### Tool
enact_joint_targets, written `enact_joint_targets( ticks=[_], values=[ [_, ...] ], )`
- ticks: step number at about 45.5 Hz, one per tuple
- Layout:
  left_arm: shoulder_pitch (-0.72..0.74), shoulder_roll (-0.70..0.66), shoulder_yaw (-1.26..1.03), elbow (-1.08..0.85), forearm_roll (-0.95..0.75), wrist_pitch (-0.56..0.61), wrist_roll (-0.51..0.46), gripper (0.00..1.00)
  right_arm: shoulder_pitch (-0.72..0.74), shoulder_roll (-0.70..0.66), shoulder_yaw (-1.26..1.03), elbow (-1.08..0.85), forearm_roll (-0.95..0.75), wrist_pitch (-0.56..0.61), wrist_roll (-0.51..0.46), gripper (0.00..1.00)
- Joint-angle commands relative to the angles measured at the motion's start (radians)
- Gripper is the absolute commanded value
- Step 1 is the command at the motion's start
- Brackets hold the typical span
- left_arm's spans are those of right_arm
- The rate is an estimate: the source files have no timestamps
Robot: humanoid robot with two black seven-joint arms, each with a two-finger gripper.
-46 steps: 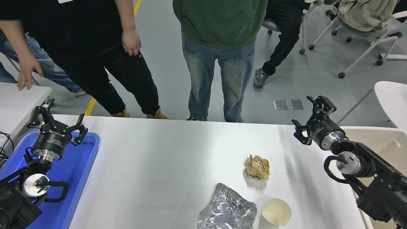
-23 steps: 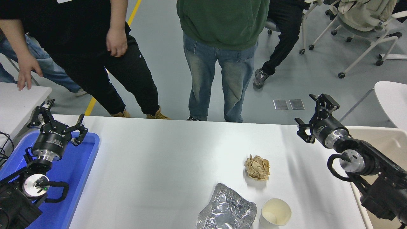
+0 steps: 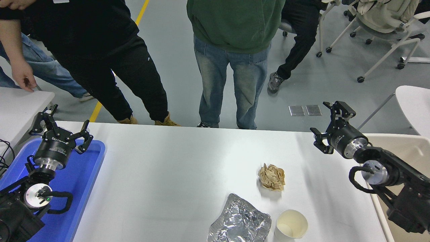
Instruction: Clean the table surface
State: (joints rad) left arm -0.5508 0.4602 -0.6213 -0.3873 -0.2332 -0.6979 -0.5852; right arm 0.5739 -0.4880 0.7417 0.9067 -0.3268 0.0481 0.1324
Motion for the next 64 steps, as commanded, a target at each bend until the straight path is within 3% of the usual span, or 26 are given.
enact_joint_targets(
  ticks=[1, 27, 46, 54, 64],
  values=[
    [0.000, 0.000, 0.000, -0.001, 0.000, 0.000, -0.001, 1.00, 0.021, -0.176, -0.174, 0.142, -0.058, 0.010, 0.007, 1.00],
    [0.000, 0.000, 0.000, -0.001, 0.000, 0.000, 0.001, 1.00, 0.014, -0.610, -0.587, 0.624, -0.567, 0.012, -0.008, 1.00],
    [-0.001, 0.000, 0.000, -0.001, 0.002, -0.002, 0.001, 1.00, 0.014, -0.765, -0.714, 0.837, -0.572, 0.022, -0.103, 1.00],
    [-0.001, 0.000, 0.000, -0.001, 0.002, -0.002, 0.001, 1.00, 0.003, -0.748, -0.713, 0.839, -0.537, 0.021, -0.172, 1.00],
    [-0.001, 0.000, 0.000, -0.001, 0.002, -0.002, 0.001, 1.00, 0.006, -0.661, -0.697, 0.839, -0.442, 0.021, -0.172, 1.00]
  ],
)
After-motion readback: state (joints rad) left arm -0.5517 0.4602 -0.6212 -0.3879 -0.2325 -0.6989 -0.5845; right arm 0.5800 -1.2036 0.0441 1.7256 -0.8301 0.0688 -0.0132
